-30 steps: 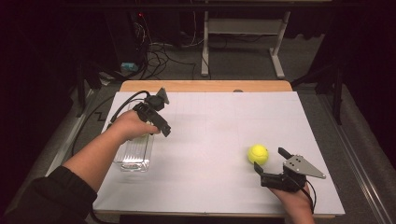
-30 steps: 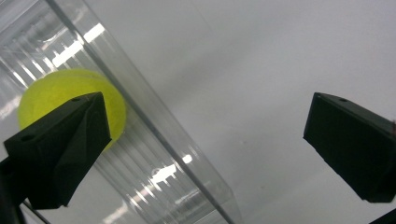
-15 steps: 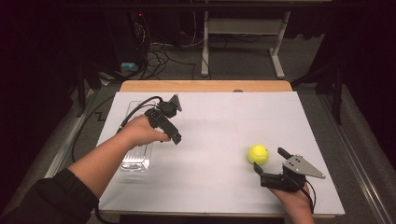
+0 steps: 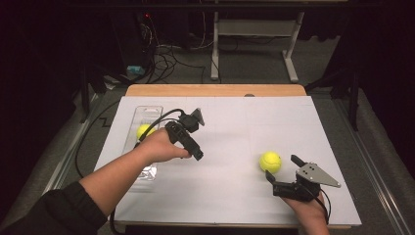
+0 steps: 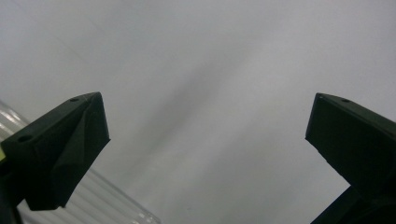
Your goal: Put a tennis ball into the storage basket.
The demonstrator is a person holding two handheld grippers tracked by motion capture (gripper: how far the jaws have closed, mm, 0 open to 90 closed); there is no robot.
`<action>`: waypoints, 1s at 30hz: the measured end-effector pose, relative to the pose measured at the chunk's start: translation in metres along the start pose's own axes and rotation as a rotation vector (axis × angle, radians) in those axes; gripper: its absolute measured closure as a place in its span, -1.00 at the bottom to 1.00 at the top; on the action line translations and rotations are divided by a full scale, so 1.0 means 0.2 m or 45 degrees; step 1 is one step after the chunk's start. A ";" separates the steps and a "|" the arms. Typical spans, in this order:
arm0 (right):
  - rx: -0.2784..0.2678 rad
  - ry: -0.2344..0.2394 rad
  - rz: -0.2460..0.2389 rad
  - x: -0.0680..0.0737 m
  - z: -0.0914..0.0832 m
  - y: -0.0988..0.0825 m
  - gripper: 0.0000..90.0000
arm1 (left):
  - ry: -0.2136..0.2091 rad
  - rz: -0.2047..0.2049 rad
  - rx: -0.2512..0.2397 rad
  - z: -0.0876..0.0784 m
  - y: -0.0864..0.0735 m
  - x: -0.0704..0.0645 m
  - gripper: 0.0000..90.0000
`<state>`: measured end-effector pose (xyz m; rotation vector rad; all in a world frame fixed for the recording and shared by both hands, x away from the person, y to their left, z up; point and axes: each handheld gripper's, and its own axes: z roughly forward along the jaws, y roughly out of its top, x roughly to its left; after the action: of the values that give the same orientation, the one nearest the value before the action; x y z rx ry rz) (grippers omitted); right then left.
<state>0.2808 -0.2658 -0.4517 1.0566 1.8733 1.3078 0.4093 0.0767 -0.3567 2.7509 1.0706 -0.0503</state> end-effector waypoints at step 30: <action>0.050 -0.010 0.016 0.00 0.06 -0.02 -1.00 | -0.115 0.040 0.015 0.16 -0.06 -0.06 -0.98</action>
<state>0.2896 -0.2613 -0.4584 1.0936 1.8967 1.2768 0.3930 0.0707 -0.3885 2.7461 1.0067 -0.1752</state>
